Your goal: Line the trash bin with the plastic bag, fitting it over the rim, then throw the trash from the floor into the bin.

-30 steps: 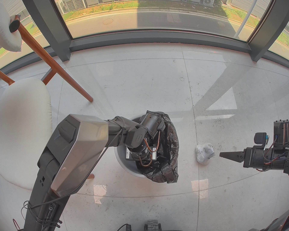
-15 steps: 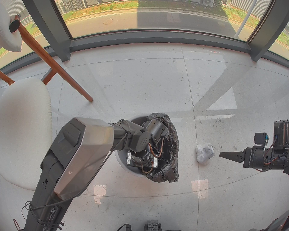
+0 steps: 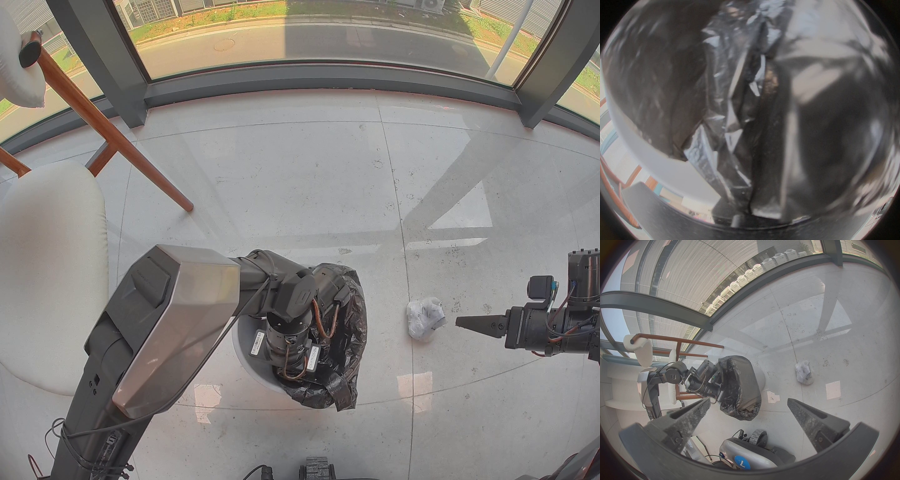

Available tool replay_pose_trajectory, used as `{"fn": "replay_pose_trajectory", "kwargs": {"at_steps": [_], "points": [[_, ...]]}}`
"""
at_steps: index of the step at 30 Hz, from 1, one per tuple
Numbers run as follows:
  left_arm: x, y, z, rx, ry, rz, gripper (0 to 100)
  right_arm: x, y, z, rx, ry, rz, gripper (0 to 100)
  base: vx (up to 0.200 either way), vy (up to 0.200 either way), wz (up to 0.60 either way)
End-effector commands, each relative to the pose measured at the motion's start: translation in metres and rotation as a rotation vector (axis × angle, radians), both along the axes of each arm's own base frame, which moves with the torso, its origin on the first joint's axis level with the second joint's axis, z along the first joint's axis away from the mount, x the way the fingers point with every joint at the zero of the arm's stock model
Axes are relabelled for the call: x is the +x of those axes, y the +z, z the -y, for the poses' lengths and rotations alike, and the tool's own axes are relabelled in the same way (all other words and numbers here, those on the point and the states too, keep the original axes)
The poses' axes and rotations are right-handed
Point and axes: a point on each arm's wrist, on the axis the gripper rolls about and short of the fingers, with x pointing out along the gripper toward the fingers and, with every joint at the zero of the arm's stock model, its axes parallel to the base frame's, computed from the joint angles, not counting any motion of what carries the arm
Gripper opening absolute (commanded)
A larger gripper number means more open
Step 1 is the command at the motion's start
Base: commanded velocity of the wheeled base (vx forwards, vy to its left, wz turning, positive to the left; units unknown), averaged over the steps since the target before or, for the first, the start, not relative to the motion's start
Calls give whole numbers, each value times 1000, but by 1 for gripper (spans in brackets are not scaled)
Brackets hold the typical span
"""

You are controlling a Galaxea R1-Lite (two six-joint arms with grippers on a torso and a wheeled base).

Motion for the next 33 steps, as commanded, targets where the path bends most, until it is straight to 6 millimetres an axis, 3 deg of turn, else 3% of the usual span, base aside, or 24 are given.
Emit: {"fn": "replay_pose_trajectory", "kwargs": {"at_steps": [1, 11, 24, 33], "points": [[16, 7, 14, -114, -79, 166, 0, 0, 0, -1, -1, 6, 3, 100, 0, 0, 0], [19, 18, 29, -203, -122, 276, 0, -4, -2, 2, -2, -4, -5, 100, 0, 0, 0], [-1, 85, 14, -226, -132, 318, 0, -8, -7, 3, -6, -5, -24, 100, 0, 0, 0], [-13, 113, -5, -184, -142, 293, 0, -9, -8, 3, -8, -6, -32, 100, 0, 0, 0]]}}
